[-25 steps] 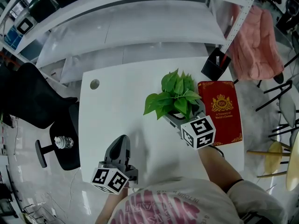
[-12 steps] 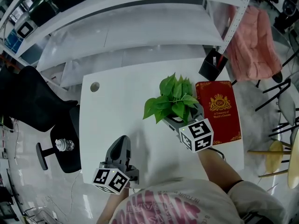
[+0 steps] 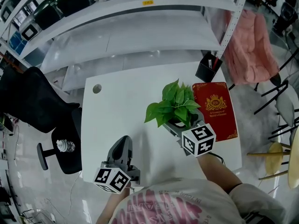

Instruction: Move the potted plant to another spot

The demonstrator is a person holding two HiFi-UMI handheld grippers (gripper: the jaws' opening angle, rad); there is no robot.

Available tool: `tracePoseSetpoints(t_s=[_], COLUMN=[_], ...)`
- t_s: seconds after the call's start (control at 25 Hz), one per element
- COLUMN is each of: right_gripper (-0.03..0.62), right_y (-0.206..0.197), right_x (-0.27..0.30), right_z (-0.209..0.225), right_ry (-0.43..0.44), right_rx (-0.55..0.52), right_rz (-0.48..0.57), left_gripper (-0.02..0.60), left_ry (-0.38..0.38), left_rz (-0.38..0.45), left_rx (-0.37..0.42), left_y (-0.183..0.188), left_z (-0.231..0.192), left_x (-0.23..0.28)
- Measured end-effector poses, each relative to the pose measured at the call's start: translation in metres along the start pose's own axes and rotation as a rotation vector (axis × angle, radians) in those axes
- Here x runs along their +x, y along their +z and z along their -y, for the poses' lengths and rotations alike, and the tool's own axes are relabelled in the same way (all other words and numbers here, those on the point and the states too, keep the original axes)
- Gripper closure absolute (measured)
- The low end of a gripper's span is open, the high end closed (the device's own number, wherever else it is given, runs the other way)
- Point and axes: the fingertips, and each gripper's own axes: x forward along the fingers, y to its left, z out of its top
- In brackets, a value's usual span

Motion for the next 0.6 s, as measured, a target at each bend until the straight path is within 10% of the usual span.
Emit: tracePoseSetpoints(t_s=[0.6], right_gripper=[0.072], right_y=[0.043], right_x=[-0.091], right_z=[-0.027], right_ry=[-0.014], right_rx=[-0.024], right_rz=[0.119], left_gripper=[0.557], left_ry=[-0.077], left_rz=[0.101], left_rx=[0.050], left_y=[0.025], left_z=[0.062], left_x=[-0.043])
